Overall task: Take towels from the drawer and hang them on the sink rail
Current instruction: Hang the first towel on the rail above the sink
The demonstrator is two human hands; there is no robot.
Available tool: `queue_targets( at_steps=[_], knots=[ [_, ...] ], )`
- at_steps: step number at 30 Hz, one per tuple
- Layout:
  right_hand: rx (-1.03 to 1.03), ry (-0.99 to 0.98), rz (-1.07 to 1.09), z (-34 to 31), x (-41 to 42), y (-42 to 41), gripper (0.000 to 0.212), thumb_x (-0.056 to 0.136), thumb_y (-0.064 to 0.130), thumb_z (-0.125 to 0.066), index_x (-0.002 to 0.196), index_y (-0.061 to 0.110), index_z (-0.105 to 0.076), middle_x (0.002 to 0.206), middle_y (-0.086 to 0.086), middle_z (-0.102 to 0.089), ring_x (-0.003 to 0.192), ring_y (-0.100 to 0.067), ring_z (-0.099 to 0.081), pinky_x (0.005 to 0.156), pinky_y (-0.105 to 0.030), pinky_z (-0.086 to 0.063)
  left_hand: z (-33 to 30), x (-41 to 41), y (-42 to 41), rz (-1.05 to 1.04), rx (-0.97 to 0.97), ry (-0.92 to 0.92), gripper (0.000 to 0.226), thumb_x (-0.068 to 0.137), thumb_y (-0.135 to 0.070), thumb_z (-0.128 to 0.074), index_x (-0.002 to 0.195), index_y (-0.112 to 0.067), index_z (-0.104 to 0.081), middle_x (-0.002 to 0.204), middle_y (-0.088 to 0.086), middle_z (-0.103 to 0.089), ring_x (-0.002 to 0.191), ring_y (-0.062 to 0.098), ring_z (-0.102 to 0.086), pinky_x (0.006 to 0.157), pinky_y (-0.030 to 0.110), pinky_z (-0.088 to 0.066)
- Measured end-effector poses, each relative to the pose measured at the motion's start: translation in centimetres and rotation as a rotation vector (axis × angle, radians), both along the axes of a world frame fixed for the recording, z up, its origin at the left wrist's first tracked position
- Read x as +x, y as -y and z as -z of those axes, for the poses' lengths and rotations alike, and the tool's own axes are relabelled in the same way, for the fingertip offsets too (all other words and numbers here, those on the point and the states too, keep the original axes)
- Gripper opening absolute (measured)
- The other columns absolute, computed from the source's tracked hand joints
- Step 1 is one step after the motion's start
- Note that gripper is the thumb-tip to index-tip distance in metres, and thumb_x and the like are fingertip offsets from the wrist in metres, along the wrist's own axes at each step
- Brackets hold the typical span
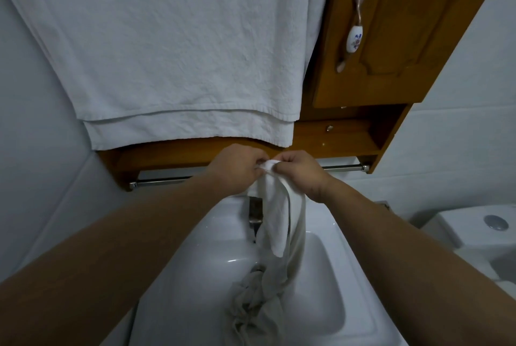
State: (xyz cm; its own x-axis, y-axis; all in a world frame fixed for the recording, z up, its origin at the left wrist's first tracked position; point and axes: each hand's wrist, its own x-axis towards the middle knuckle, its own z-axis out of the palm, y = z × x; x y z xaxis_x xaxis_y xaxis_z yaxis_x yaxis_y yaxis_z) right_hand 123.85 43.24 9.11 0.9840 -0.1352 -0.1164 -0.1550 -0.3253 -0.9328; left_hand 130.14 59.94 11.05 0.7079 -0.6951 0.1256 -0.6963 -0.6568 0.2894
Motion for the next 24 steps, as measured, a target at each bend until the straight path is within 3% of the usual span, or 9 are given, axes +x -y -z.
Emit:
queue_targets(
  at_steps=[2,6,8,11,14,17,19,21,24],
  knots=[
    [0.045,-0.032,0.040,0.1,0.1,0.1,0.015,0.091,0.012,-0.063,0.087,-0.001,-0.071,0.070,-0.012,-0.054,0.057,-0.018,-0.046,0.056,-0.029,-0.034,0.3,0.3,0.1,-0.021,-0.006,0.050,0.027,0.093,-0.033,-0.060,0.119,-0.027,-0.066,0.105,-0.006,-0.071,0.095,0.013,-0.063,0.080,0.027,-0.049],
    [0.138,-0.079,0.071,0.2,0.5,0.3,0.015,0.089,0.009,-0.060,0.084,0.006,-0.074,0.084,-0.025,-0.065,0.075,-0.029,-0.058,0.071,-0.039,-0.045,0.5,0.4,0.4,0.051,-0.008,0.108,0.024,0.096,-0.031,-0.053,0.114,-0.025,-0.067,0.102,-0.005,-0.070,0.092,0.014,-0.061,0.077,0.029,-0.049],
    [0.185,-0.101,0.090,0.2,0.7,0.5,0.018,0.090,0.007,-0.058,0.095,-0.003,-0.072,0.095,-0.029,-0.067,0.083,-0.032,-0.061,0.077,-0.039,-0.048,0.9,0.3,0.5,0.099,0.007,0.160,0.023,0.097,-0.032,-0.050,0.111,-0.023,-0.066,0.099,-0.004,-0.068,0.089,0.015,-0.058,0.073,0.030,-0.047],
    [0.201,-0.131,0.103,0.2,0.8,0.6,0.025,0.094,0.006,-0.055,0.108,-0.012,-0.065,0.095,-0.023,-0.065,0.085,-0.032,-0.059,0.076,-0.036,-0.047,1.4,0.2,0.6,0.126,0.021,0.216,0.026,0.099,-0.035,-0.045,0.110,-0.021,-0.063,0.096,-0.001,-0.066,0.087,0.017,-0.057,0.067,0.028,-0.038],
    [0.198,-0.128,0.087,0.4,0.9,0.7,0.025,0.096,0.010,-0.054,0.107,-0.010,-0.065,0.094,-0.019,-0.063,0.086,-0.030,-0.057,0.076,-0.036,-0.045,1.4,0.5,0.7,0.113,0.065,0.272,0.027,0.101,-0.033,-0.043,0.109,-0.019,-0.064,0.098,0.000,-0.067,0.089,0.018,-0.058,0.067,0.027,-0.034],
    [-0.068,-0.072,0.053,0.5,0.7,0.5,0.015,0.098,0.026,-0.056,0.094,0.013,-0.063,0.090,-0.006,-0.064,0.083,-0.022,-0.057,0.071,-0.033,-0.042,0.8,1.0,0.9,0.113,0.176,0.324,0.021,0.100,-0.029,-0.046,0.108,-0.021,-0.065,0.101,-0.001,-0.066,0.096,0.018,-0.057,0.069,0.026,-0.030],
    [-0.330,0.016,0.053,1.0,0.7,0.2,0.015,0.097,0.035,-0.056,0.099,0.020,-0.058,0.090,0.002,-0.063,0.080,-0.015,-0.057,0.066,-0.029,-0.041,0.2,1.4,1.0,0.129,0.224,0.327,0.020,0.099,-0.027,-0.046,0.107,-0.022,-0.064,0.100,-0.001,-0.064,0.097,0.018,-0.056,0.069,0.026,-0.030],
    [-0.511,0.168,0.106,1.3,0.6,-0.2,0.016,0.095,0.034,-0.058,0.104,0.022,-0.055,0.093,0.005,-0.061,0.080,-0.012,-0.056,0.063,-0.027,-0.041,0.0,1.9,0.9,0.132,0.248,0.308,0.021,0.098,-0.024,-0.046,0.107,-0.021,-0.065,0.097,0.000,-0.065,0.094,0.018,-0.059,0.068,0.026,-0.031],
    [-0.625,0.392,0.149,1.7,0.6,-0.8,0.013,0.091,0.029,-0.062,0.097,0.019,-0.057,0.093,0.004,-0.056,0.080,-0.014,-0.054,0.066,-0.030,-0.042,0.1,2.5,0.8,0.101,0.249,0.231,0.019,0.095,-0.020,-0.049,0.099,-0.017,-0.067,0.093,0.002,-0.067,0.091,0.021,-0.062,0.069,0.029,-0.040]
  ],
)
